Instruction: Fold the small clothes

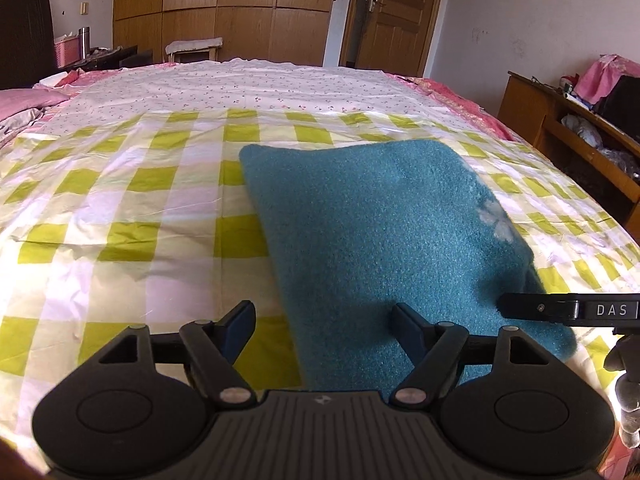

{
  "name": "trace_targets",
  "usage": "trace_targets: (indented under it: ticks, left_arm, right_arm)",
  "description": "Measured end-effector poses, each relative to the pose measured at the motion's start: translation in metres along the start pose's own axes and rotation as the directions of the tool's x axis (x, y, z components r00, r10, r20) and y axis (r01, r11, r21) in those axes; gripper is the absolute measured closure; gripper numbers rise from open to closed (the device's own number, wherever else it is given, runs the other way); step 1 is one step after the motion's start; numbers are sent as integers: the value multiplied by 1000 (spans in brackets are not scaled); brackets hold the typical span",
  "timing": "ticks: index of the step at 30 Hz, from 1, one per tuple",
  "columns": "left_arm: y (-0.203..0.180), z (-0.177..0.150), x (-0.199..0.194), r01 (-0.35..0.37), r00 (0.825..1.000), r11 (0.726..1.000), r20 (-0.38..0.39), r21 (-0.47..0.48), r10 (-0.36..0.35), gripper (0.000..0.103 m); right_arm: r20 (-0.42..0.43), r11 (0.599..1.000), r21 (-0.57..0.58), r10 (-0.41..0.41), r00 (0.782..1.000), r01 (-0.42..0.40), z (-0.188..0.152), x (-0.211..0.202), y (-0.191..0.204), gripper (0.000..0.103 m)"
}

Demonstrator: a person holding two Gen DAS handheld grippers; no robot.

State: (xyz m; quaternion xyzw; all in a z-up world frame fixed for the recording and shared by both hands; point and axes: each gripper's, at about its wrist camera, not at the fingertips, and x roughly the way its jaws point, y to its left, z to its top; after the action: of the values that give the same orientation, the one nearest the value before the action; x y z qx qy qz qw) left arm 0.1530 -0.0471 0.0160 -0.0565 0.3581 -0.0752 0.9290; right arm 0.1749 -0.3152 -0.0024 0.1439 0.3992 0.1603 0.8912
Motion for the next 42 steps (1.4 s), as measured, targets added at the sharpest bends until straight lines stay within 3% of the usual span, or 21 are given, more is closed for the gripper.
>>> trace_targets:
  ticks: [7, 12, 17, 23, 30, 31, 37, 42]
  left_arm:
    - [13, -3, 8, 59, 998, 995, -14, -76, -60, 19]
    - [9, -2, 21, 158, 986, 980, -35, -121, -163, 23]
    - [0, -11, 7, 140, 990, 990, -29, -21, -141, 24]
    - [4, -30, -19, 167, 985, 985, -48, 48, -164, 24]
    - [15, -3, -31, 127, 990, 985, 41, 118, -132, 25]
    - [17, 4, -27, 118, 991, 986, 48, 117, -124, 25]
    - [30, 32, 11, 122, 990, 989, 61, 79, -127, 25]
    - [36, 48, 37, 152, 986, 988, 68, 41, -155, 25]
  right_arm:
    - [-13, 997, 53, 49, 999, -48, 2, 17, -4, 24]
    - [-22, 997, 59, 59, 998, -58, 3, 20, 1, 31]
    - [-76, 988, 78, 137, 988, -131, -9, 13, 4, 42]
    - [-104, 992, 37, 125, 987, -122, -30, -16, 14, 40]
    - [88, 997, 19, 68, 994, -70, 16, -41, 12, 37]
    - [92, 999, 7, 32, 995, -33, 27, -37, 14, 36]
    - [91, 1000, 17, 0, 996, -2, 72, 9, 7, 36]
    - [93, 999, 21, 30, 995, -32, 83, 46, 4, 37]
